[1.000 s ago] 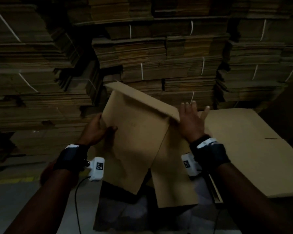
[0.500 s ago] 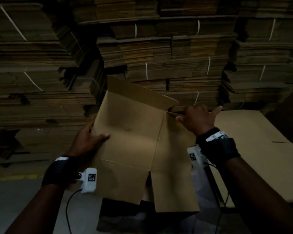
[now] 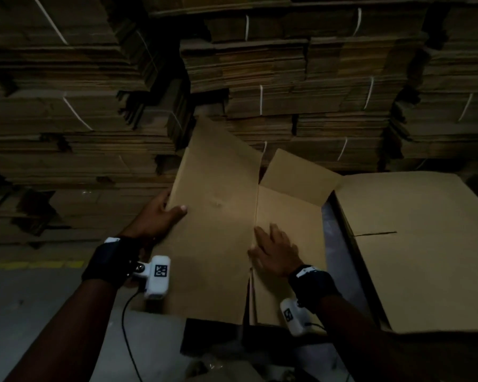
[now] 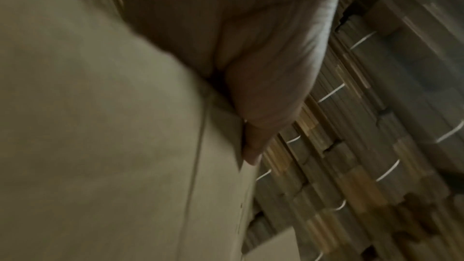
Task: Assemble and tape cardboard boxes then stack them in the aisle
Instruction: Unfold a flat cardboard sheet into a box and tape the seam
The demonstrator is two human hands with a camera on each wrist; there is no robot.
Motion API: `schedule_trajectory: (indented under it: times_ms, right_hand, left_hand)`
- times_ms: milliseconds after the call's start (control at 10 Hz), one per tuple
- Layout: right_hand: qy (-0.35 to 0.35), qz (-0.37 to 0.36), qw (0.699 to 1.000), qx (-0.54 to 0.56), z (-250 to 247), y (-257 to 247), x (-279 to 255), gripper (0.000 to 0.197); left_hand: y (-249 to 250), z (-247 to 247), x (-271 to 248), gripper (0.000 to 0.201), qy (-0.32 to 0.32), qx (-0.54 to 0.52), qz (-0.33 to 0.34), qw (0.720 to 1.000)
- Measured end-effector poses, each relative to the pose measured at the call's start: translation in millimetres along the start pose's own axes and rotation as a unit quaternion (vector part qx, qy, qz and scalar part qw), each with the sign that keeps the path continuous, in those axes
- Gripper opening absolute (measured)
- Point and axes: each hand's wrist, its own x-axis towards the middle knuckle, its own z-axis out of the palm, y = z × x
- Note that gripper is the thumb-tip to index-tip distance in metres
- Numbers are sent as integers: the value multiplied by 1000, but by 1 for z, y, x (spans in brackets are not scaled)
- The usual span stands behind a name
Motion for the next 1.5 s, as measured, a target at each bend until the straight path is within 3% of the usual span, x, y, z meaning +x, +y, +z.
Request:
schedule_trajectory:
  times_ms: [100,200,300,400,500,600,700,800,900,1000,1100,1200,1300,1500]
  right_hand:
    - [31,120,990,66,28,19,1,81]
    - [37,275,958,75,50,65,-4,109]
    - [77,330,938,79,62,96,-17,133]
    - [108,305,944,69,61,98,-26,132]
    - [141,298,935,132,57,100,-28,139]
    - [113,312,915,230,36,98,-41,106]
    - [142,266,892,337,13,90,-61,80]
    - [126,202,893,381,3,80,-81,30]
    - [168,129,875,436,11,82,-95,36]
    - [219,102,846,476,-3,99,-115,32]
    - [260,76,824,497,-32,127,-140,30]
    - [297,66,804,511,-57,170,-169,27]
    - [333,63,768,544,-77,212,-204,30]
    - [437,133,699,550,-88,289,-272,24]
  left_hand:
    - [-20,-12,-2,40,2,23,-37,999]
    - [-48,-24,-11,47,-3,20,-95,995]
    - [-68,-25,-22,46,25,68,-123,990]
    - [-93,-26,-28,47,21,45,-159,986]
    - [-127,-35,-22,45,47,5,-172,984]
    - [-113,-32,-24,48,40,2,-150,988]
    - [-108,-35,-28,51,23,21,-143,989]
    - [-123,-31,-26,63,-5,51,-139,989]
    - [-66,1,-55,57,13,111,-118,987]
    - [-64,3,-46,62,56,143,-102,983]
    - [-54,14,-40,66,43,138,-97,985]
    - [5,78,-48,56,16,58,-57,997]
    - [50,152,-38,54,-58,38,14,998]
    - [101,297,24,60,-140,140,115,973]
